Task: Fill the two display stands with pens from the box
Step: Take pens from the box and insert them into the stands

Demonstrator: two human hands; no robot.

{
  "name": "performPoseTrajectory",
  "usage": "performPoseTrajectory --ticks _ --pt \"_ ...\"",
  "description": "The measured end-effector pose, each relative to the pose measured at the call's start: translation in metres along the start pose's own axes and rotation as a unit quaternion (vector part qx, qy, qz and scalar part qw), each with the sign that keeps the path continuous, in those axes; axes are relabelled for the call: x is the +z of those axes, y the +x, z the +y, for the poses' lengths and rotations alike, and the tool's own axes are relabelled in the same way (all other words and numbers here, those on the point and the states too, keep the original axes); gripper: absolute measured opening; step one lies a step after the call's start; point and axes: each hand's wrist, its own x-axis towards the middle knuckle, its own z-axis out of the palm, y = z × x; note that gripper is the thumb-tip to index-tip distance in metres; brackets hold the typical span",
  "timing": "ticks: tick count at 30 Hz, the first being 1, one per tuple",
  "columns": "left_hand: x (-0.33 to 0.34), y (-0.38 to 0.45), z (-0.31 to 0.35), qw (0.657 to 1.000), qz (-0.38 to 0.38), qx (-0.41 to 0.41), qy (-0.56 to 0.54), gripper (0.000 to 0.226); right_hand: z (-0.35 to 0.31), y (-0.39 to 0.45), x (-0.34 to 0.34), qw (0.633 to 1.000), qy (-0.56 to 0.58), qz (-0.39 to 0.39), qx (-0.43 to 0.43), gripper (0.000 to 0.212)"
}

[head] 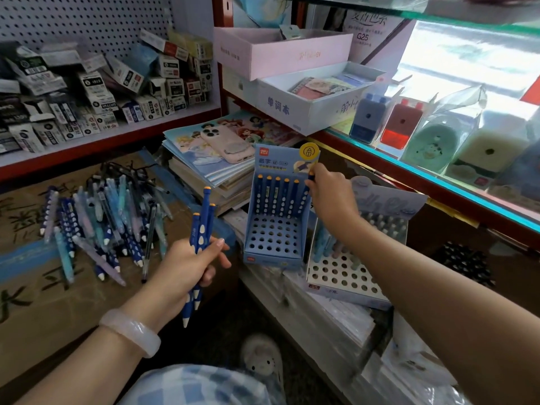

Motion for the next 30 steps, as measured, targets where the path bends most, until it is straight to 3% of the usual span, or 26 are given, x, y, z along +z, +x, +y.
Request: performPoseTrajectory --ticks 5,10,14,30 --pt "-0.0006 -0.0019 -0.0076 1.000 -0.003 -0.018 -0.005 0.017 0.0018 0.0015 0.0022 0.998 0.053 0.017 0.007 0.022" --pt "-0.0003 -0.0050 -0.0055 1.000 -0.004 -0.015 -0.021 0.018 0.0058 0.0001 0.0074 1.000 0.008 0.007 -0.011 0.026" --pt "-0.0003 -0.0046 -0.0064 1.000 -0.002 -0.019 -0.016 0.018 0.0086 0.0002 0.0106 0.998 0.061 0.016 0.019 0.022" --pt "-0.0007 -0.0044 -0.0068 1.000 -0.009 -0.029 -0.001 0.019 0.0079 0.0056 0.0075 1.000 0.001 0.023 -0.019 0.024"
